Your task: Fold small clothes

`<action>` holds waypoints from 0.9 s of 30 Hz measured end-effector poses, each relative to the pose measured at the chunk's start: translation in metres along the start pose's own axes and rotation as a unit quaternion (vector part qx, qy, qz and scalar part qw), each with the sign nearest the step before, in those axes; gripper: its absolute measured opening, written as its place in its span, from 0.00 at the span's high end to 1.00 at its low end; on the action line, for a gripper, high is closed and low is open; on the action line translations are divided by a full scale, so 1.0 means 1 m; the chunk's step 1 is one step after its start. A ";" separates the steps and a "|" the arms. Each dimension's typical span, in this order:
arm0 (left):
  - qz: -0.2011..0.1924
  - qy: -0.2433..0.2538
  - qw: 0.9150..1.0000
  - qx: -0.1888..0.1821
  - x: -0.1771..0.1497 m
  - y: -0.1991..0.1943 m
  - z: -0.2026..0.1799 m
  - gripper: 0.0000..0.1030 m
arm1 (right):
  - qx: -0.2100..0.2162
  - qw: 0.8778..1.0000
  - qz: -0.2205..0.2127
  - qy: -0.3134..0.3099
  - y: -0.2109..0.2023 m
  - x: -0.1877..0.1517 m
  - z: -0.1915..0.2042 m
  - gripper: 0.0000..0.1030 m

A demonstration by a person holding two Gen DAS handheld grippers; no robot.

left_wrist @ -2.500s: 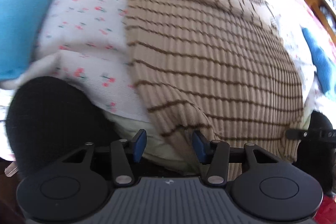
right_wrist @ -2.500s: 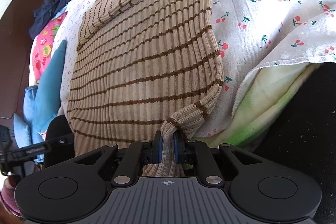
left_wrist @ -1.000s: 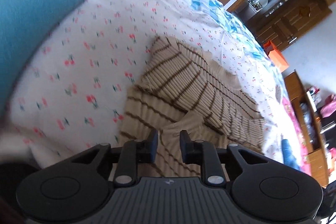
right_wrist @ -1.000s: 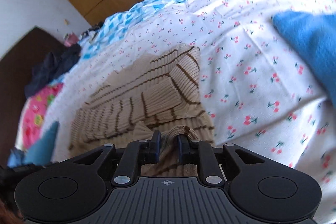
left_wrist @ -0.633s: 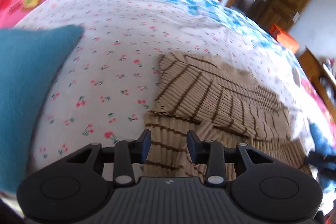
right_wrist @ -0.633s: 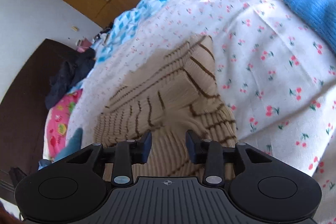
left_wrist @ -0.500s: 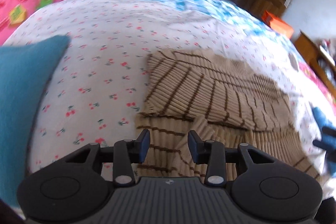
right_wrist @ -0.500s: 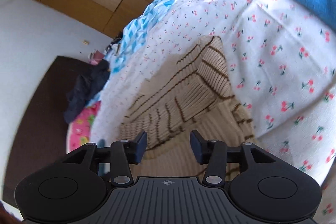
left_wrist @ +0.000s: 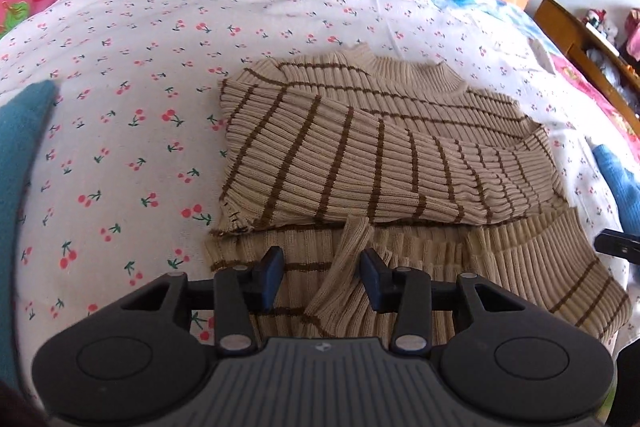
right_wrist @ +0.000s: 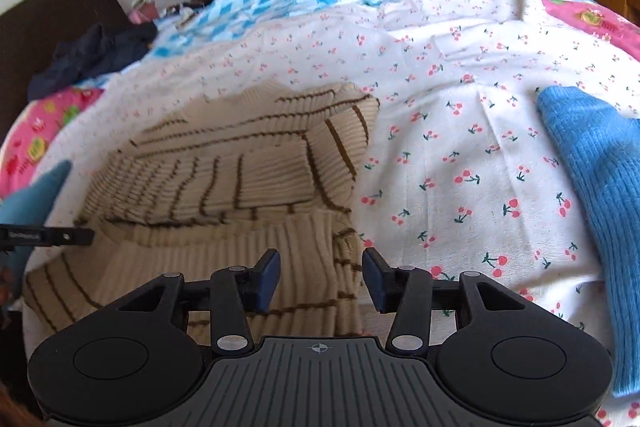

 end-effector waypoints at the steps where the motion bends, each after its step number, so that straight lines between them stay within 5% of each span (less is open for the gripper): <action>1: 0.002 0.003 1.000 0.000 0.000 0.001 -0.001 0.55 | 0.004 1.000 0.008 0.001 0.005 0.001 0.000 0.56; 10: 0.021 0.040 0.999 -0.003 0.004 0.012 -0.003 0.48 | 0.003 0.999 0.053 0.002 0.039 0.005 0.003 0.59; 16: 0.021 0.084 0.996 0.006 0.007 0.010 -0.011 0.53 | 0.010 0.998 0.056 -0.005 0.032 0.003 0.005 0.76; 27: 0.057 0.169 0.984 0.005 0.009 0.018 -0.033 0.56 | 0.018 0.997 0.070 -0.013 0.044 0.003 0.010 0.73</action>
Point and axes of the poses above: each gripper's, at about its wrist camera, not at the fingertips, and y roughly the way its jaws point, z to its left, x to its top, the point moved 2 cm from there along y, roughly the way its jaws point, and after that the axes turned 9 degrees about y, right-handed, at the moved point
